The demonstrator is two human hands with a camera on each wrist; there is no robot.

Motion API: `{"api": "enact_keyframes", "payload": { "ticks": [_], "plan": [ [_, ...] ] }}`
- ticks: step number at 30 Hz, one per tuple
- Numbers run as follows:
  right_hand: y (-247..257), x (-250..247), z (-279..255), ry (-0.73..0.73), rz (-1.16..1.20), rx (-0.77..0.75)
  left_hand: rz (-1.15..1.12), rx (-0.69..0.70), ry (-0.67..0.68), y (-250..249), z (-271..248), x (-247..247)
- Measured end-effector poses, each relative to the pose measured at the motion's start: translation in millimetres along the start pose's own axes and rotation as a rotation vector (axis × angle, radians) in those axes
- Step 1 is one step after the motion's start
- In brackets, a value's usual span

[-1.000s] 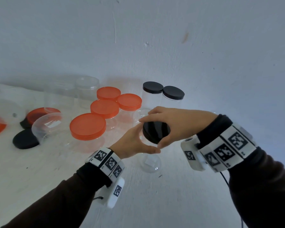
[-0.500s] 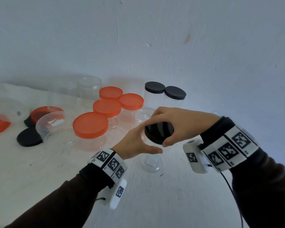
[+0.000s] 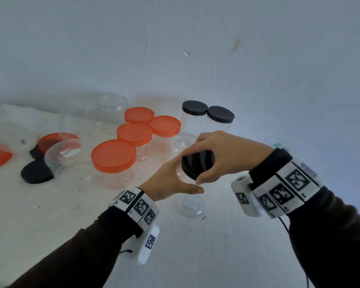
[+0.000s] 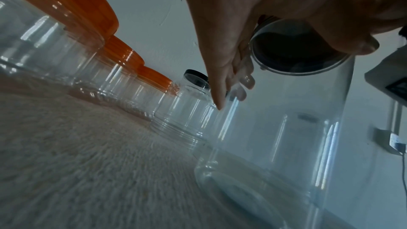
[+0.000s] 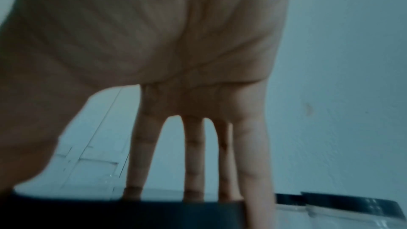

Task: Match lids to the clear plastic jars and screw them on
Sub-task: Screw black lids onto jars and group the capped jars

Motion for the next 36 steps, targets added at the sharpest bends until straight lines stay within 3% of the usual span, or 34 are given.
{"api": "enact_keyframes", "payload": {
  "ticks": [5, 11, 17, 24, 29, 32, 36],
  "plan": [
    [1.8, -1.2, -3.1, -0.091, -0.059, 0.022, -0.011, 0.031, -0.016, -2.2, -1.7, 1.8],
    [3.6, 2.6, -4.8, -0.067, -0.122, 0.041, 0.036, 0.004, 0.006, 1.1, 0.3, 1.4],
    [-2.2, 4.2, -8.9, -0.070, -0.191, 0.083, 0.098, -0.013, 0.149, 7.7, -8.2, 5.4],
    [-31.8, 8.9, -19.8, -0.193, -0.146, 0.225, 0.387, 0.113, -0.197, -0.2, -23.0, -61.5],
    [-56.3, 13.4, -22.0, -0.280, -0.098, 0.292, 0.502, 0.184, -0.545, -2.2, -33.9, -126.5],
    [-71.1, 11.3, -20.8, -0.392, -0.120, 0.320, 0.663, 0.067, -0.607, 15.7, -33.4, -150.8],
    [-95.8, 9.4, -19.4, -0.549, -0.185, 0.367, 0.875, -0.212, -0.483, 51.3, -26.0, -160.0]
  ]
}}
Point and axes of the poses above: each hand's wrist, its own z-axis towards the middle knuckle, its own x-axis out of the palm, y = z × x, the point moved 9 cm from there along z, towards the middle knuckle, and after that the axes turned 8 degrees about -x, right-handed, at the moved point
